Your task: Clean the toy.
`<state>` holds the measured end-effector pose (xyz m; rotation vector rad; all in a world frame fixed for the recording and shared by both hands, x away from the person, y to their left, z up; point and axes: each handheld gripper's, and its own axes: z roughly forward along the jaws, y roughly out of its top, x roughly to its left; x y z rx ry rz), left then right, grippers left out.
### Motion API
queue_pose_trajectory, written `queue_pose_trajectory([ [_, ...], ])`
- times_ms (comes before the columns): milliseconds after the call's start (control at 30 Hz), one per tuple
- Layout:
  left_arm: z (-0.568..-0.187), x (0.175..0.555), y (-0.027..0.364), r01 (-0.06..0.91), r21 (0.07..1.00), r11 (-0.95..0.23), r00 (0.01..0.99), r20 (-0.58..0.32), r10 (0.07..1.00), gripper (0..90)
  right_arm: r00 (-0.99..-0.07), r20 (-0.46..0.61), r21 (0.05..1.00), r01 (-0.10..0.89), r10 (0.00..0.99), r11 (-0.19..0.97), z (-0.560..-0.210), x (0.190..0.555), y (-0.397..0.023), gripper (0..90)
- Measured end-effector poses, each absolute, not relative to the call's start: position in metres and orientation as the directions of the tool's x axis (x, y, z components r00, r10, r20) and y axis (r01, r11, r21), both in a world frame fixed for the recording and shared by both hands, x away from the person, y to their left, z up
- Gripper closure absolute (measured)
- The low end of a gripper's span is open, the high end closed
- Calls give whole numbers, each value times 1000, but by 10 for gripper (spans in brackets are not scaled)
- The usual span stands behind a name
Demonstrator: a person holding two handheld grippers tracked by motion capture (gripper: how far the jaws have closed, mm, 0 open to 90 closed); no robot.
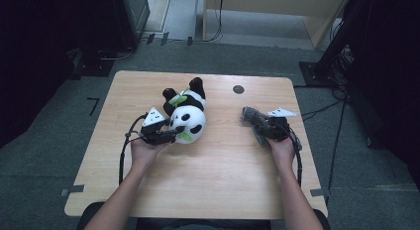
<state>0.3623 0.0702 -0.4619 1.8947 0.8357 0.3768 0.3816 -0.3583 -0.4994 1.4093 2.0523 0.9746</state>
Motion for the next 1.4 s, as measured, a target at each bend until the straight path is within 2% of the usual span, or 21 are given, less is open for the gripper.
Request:
queue_pose_trajectory([
  [67, -461, 361, 69, 374, 884, -279, 709, -79, 701, 494, -364, 31, 755, 619, 931, 217, -501, 382, -359, 689],
  [133, -458, 358, 68, 359, 891, -278, 698, -59, 714, 497, -358, 29, 754, 621, 933, 215, -499, 381, -358, 718],
  [233, -452, 353, 70, 315, 908, -275, 691, -20, 722, 505, -384, 92, 772, 610, 919, 177, -488, 375, -357, 745],
  [433, -448, 352, 72, 312, 915, -255, 700, -40, 713, 505, -449, 76, 801, 559, 890, 214, -468, 362, -335, 757],
  [700, -450, 350, 69, 315, 907, -279, 702, -25, 712, 506, -518, 113, 822, 528, 848, 213, -457, 356, -311, 763],
  [1000, -451, 345, 62, 299, 905, -301, 712, -2, 702, 506, -588, 91, 852, 463, 804, 243, -440, 343, -286, 767],
  [1167, -449, 342, 57, 291, 906, -307, 722, 3, 692, 506, -640, 143, 883, 427, 755, 195, -425, 335, -272, 767],
  [1400, -449, 339, 54, 287, 907, -308, 733, -1, 680, 506, -693, 151, 884, 414, 705, 218, -426, 332, -250, 765],
])
